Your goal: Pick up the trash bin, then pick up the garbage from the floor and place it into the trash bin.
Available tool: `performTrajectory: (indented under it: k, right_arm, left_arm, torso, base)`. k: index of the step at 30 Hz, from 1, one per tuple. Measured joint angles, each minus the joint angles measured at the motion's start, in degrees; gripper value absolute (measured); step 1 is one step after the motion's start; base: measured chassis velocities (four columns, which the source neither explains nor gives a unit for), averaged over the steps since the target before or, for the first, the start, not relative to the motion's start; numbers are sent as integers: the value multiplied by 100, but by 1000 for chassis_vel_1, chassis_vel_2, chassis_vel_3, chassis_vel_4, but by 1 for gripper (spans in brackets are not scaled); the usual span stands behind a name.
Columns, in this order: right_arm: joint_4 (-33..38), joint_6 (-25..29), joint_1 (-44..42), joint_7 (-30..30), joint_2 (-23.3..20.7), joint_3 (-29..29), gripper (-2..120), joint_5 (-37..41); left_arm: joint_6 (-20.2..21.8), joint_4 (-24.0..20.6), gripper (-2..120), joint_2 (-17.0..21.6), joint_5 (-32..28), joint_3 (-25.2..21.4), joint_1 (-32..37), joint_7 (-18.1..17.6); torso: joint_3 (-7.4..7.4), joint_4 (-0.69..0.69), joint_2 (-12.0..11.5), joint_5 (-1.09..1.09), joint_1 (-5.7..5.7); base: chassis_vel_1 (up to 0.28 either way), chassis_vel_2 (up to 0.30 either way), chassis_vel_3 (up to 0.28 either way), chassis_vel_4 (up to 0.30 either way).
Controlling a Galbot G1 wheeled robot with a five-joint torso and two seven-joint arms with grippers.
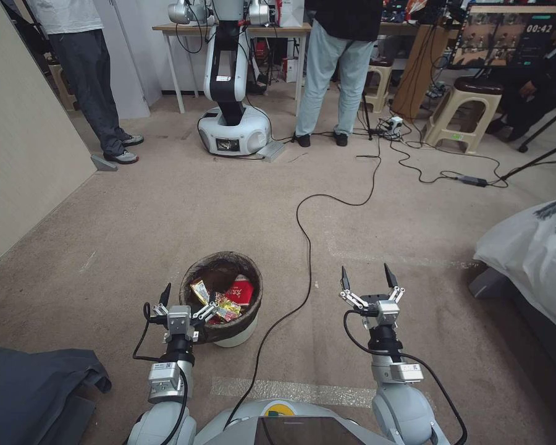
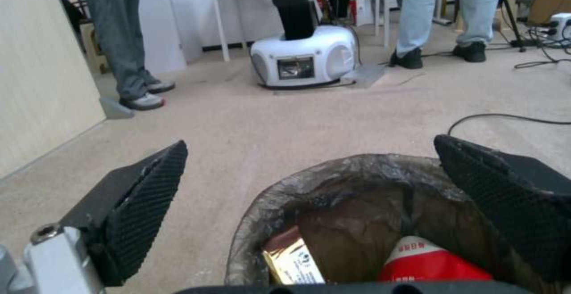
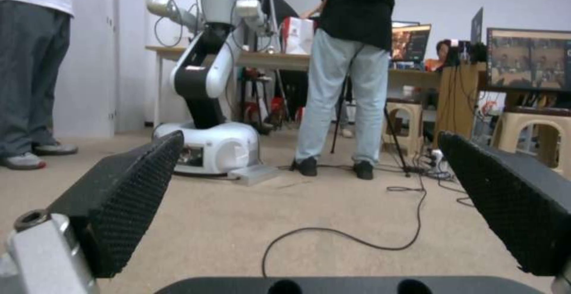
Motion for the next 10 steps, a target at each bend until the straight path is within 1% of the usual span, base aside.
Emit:
performTrajectory:
  k: [10]
  right_arm:
    - [4,0,-2,-5,-2,2,100,2]
  left_arm:
    - [19,0,100,0,-21,-3,-8,-9]
  torso:
    - [0,0,0,0,0]
  base:
    - [0,0,0,0]
